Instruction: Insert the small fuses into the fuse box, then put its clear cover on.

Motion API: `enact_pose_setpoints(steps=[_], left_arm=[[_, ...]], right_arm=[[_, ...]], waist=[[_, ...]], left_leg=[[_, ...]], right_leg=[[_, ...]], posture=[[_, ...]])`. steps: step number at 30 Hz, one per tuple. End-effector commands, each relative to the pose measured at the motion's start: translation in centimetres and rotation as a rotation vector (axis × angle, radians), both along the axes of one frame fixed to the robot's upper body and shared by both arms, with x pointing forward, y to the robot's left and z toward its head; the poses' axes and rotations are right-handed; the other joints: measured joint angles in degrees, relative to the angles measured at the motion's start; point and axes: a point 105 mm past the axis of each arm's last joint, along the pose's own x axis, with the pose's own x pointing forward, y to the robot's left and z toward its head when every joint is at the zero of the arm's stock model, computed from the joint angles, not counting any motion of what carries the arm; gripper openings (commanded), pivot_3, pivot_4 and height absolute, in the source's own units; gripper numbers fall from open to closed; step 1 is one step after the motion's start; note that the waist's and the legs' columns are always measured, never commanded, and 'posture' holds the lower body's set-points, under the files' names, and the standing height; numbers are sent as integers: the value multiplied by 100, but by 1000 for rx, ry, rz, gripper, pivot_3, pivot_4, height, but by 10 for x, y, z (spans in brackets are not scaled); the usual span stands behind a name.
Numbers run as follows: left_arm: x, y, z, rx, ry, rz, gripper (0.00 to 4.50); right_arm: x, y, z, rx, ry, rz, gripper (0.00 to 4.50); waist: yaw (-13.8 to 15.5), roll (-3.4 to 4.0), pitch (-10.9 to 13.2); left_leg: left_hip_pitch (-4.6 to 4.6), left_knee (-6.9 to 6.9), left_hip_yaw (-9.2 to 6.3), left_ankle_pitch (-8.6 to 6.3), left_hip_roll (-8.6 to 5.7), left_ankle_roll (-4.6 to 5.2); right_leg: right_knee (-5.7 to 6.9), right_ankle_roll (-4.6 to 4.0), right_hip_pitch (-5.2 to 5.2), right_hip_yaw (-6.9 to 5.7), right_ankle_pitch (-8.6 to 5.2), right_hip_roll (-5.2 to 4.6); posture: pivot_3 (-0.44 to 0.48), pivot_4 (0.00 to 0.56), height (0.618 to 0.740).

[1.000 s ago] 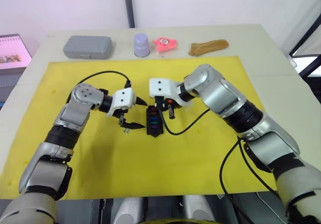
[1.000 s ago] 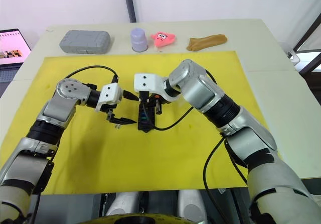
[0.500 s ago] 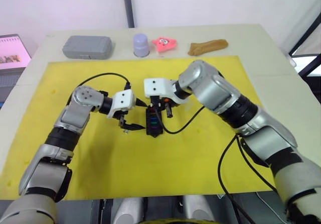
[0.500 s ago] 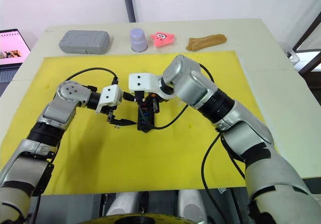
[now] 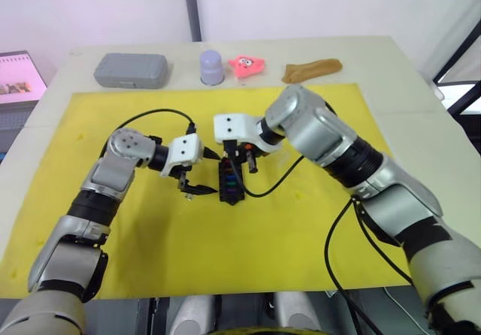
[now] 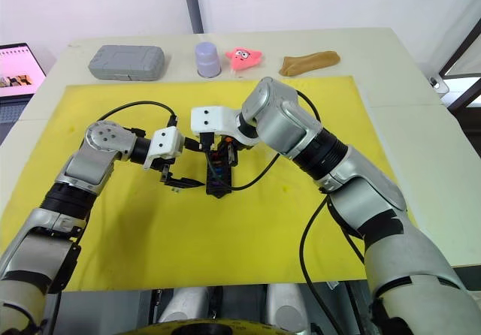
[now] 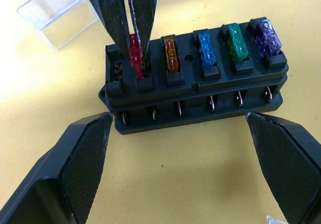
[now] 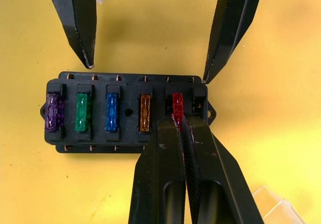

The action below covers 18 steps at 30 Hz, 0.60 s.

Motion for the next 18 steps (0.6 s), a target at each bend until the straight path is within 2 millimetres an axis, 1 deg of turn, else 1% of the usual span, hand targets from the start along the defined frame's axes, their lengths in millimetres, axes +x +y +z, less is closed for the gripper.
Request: enact_pose_setpoints(steps=[1, 8, 18], left_arm=[[-2, 0, 5, -2, -28, -15, 4478], [-1, 0, 5, -1, -28, -11, 4478], [-1, 0, 5, 5, -39, -16, 4478]], right_arm=[[1, 4, 3, -23, -32, 17, 0], [-1, 2, -4, -46, 1, 21, 0], [-4, 3, -2, -46, 18, 29, 0]], waist=[[0, 0, 0], [0, 1, 0], [3, 1, 0]], left_leg=[[0, 0, 0, 0, 0, 0], [1, 0, 0, 0, 0, 0], [2, 0, 0, 0, 0, 0]], right_leg=[[0, 0, 0, 0, 0, 0], [0, 0, 1, 0, 0, 0], [0, 0, 1, 0, 0, 0]], posture=[[0, 150, 740], [0, 150, 740], [0, 150, 740]])
